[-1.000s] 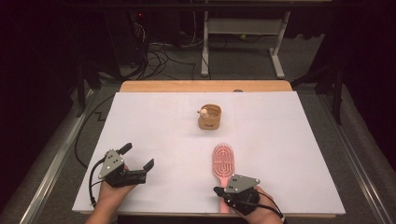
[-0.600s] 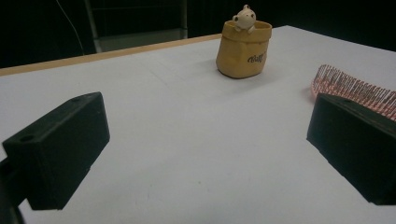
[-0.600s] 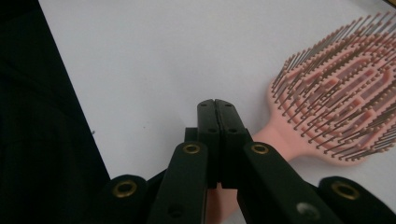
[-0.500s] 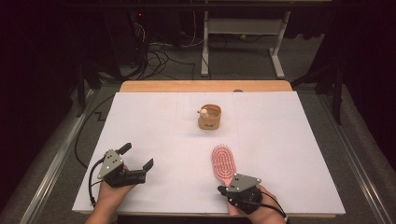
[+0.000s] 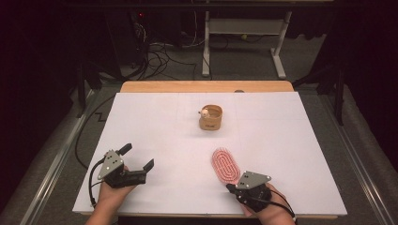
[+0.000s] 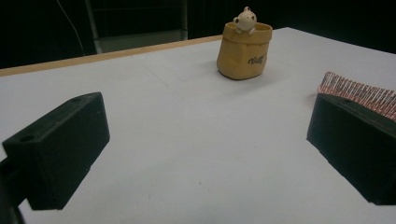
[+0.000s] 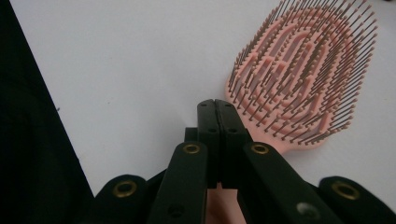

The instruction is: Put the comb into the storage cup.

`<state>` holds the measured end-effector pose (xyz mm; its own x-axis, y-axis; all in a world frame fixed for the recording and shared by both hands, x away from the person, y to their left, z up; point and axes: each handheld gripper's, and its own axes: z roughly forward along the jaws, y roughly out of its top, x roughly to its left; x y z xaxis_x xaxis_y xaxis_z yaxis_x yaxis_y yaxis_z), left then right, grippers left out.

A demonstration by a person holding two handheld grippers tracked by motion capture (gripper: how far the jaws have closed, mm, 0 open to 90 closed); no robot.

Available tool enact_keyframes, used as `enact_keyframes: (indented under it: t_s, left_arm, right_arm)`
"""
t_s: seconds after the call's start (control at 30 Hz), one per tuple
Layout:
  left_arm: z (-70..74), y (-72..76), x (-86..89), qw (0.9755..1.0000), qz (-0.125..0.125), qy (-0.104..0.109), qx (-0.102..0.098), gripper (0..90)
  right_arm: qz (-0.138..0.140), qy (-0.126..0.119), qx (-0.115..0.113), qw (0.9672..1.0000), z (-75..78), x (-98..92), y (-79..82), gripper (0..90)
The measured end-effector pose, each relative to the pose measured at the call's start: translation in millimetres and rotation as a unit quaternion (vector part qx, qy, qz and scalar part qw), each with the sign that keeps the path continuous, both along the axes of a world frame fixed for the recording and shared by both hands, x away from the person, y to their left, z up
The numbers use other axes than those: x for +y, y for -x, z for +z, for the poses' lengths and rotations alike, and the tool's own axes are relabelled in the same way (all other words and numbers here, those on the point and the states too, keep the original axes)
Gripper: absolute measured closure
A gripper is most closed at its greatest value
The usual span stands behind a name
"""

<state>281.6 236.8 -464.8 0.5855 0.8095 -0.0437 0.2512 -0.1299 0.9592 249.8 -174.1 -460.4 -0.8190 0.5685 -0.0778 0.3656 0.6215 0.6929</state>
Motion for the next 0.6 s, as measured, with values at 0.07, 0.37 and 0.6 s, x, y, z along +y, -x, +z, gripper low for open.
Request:
enact_keyframes:
  t_s: [0.07, 0.37, 0.6]
  left_arm:
    - [0.1, 0.1, 0.1, 1.0000, 0.000, 0.001, 0.000, 0.0]
    - [0.5, 0.1, 1.1, 1.0000, 0.000, 0.001, 0.000, 0.0]
    - [0.5, 0.0, 1.1, 1.0000, 0.000, 0.001, 0.000, 0.0]
  right_arm:
    - [0.003, 0.005, -0.003, 1.0000, -0.1, 0.2, -0.2, 90.0]
    - [-0.007, 0.029, -0.008, 0.9995, -0.2, -7.2, -3.2, 90.0]
    - [-0.014, 0.031, -0.005, 0.9994, 0.3, -14.5, -6.2, 90.0]
